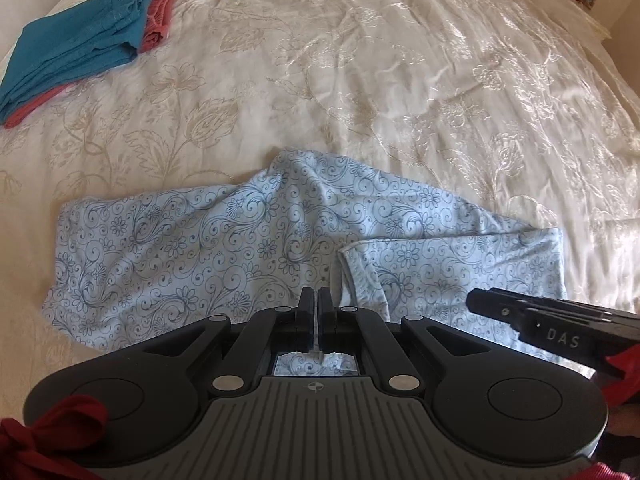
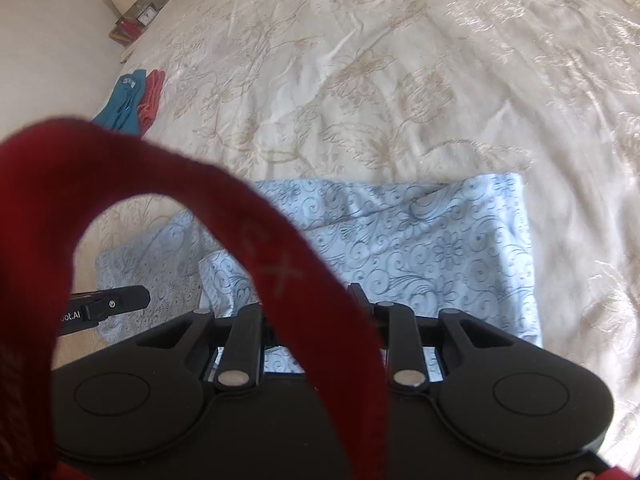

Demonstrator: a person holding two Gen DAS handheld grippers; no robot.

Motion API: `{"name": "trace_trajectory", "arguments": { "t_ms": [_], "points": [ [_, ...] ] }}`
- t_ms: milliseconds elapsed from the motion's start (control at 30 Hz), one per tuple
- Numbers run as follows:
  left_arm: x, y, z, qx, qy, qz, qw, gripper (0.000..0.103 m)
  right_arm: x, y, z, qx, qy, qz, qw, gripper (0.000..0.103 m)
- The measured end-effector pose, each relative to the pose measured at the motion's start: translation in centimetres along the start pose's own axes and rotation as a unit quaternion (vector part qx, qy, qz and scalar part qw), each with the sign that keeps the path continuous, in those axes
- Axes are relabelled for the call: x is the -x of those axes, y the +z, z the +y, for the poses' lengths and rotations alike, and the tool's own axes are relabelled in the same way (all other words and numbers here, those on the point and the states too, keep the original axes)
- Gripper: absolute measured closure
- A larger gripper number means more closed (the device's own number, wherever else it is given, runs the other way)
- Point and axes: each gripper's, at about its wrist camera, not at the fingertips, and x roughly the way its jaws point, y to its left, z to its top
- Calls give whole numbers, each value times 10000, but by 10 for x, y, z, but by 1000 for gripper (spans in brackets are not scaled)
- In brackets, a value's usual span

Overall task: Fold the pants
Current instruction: 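Lay the folded leg onto the pants with the right tool and release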

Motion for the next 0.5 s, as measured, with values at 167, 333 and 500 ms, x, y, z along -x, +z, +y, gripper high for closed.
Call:
{"name": "trace_trajectory", "arguments": {
  "t_ms": [167,333,500],
  "points": [
    [0,-7,31,313,447,125,9984,100,-46,-8,45,417,534,489,9965,66],
    [4,-7,46,557,553,144,9968,100,-56,-13,75,924,972,711,9884,66],
    [-3,0,20,293,358,118,9989,100,-16,-5,43,734,547,190,9956,66]
  ]
}}
